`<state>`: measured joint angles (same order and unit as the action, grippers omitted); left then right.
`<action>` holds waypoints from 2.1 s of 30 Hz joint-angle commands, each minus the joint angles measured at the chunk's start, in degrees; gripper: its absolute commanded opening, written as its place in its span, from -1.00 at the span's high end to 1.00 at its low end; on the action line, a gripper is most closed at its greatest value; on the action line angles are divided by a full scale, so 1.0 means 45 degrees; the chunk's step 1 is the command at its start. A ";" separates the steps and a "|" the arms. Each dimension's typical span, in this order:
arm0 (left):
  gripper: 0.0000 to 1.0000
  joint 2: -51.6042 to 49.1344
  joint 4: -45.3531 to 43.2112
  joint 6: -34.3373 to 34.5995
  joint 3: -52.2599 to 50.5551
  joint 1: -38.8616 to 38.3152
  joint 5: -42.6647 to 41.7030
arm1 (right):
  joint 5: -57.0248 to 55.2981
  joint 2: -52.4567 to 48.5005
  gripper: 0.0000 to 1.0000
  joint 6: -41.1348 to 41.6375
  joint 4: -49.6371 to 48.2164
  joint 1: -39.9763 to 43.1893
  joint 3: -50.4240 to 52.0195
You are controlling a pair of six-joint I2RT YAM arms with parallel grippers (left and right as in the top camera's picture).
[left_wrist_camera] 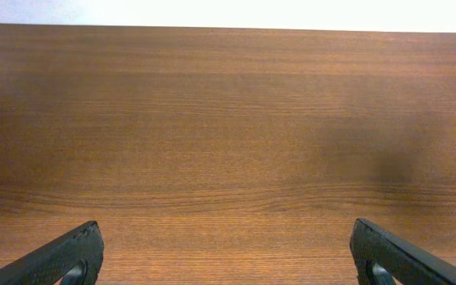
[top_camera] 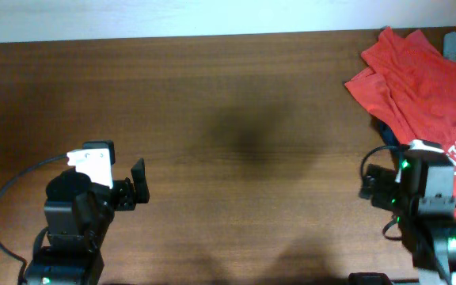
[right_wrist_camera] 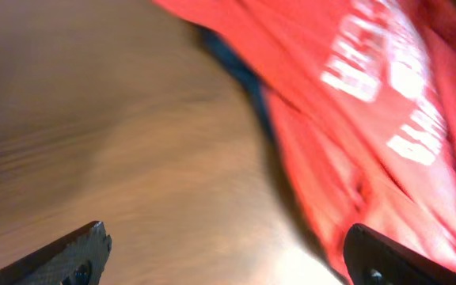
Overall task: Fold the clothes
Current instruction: 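Reach the right gripper into the clothes pile and grasp the orange t-shirt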
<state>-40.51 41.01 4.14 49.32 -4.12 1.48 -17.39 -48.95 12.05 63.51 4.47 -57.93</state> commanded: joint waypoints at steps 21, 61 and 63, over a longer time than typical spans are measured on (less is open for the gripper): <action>-0.98 0.0049 -0.0053 0.0029 0.0267 -0.0049 -0.0151 | -0.0185 -0.7427 -0.77 0.1117 -0.1059 0.8825 -0.0223; -0.99 0.0049 -0.0053 0.0029 0.0267 -0.0049 -0.0151 | 0.0248 -0.9870 0.84 0.1243 -0.2453 0.9185 -0.0306; -0.98 0.0049 -0.0053 0.0029 0.0267 -0.0049 -0.0151 | 0.0534 -0.9738 0.92 0.1243 -0.2205 0.9034 -0.0617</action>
<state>-40.51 40.97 4.14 49.36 -4.12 1.48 -16.86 -93.45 17.15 52.64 45.91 -58.19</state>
